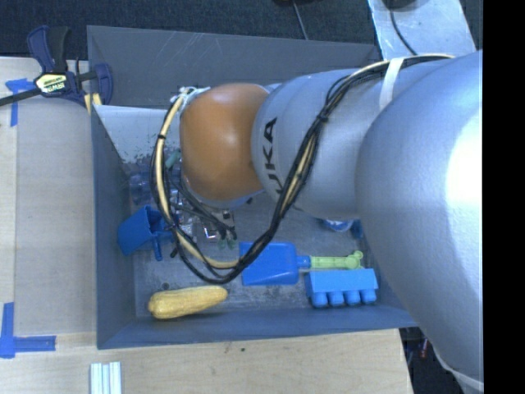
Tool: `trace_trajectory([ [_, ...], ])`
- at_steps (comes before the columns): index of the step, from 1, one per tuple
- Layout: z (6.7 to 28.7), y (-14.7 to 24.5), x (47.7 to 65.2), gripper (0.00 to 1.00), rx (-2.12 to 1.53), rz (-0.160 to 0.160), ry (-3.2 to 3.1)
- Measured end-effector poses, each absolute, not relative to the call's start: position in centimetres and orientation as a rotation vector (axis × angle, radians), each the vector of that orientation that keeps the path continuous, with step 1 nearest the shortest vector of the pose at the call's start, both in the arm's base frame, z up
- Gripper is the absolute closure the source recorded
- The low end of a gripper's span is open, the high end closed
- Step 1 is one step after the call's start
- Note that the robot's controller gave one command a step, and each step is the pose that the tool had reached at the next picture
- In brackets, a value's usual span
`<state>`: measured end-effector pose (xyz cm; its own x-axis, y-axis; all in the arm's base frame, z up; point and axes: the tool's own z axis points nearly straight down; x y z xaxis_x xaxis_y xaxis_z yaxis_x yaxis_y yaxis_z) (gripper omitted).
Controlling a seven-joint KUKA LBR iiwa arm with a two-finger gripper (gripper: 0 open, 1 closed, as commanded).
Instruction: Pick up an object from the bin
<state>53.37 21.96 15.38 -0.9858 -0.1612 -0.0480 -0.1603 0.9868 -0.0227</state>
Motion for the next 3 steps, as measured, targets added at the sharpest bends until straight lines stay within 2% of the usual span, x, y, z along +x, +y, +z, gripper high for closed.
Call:
trace_trajectory([
  [1, 10.7, 20.9, 53.6, 1.0, -0.165, -0.018, 3.086],
  [2, 7.8, 20.8, 53.5, 1.0, -0.137, -0.029, 3.095],
  [3, 8.9, 21.0, 53.5, 1.0, -0.164, -0.03, 3.092],
])
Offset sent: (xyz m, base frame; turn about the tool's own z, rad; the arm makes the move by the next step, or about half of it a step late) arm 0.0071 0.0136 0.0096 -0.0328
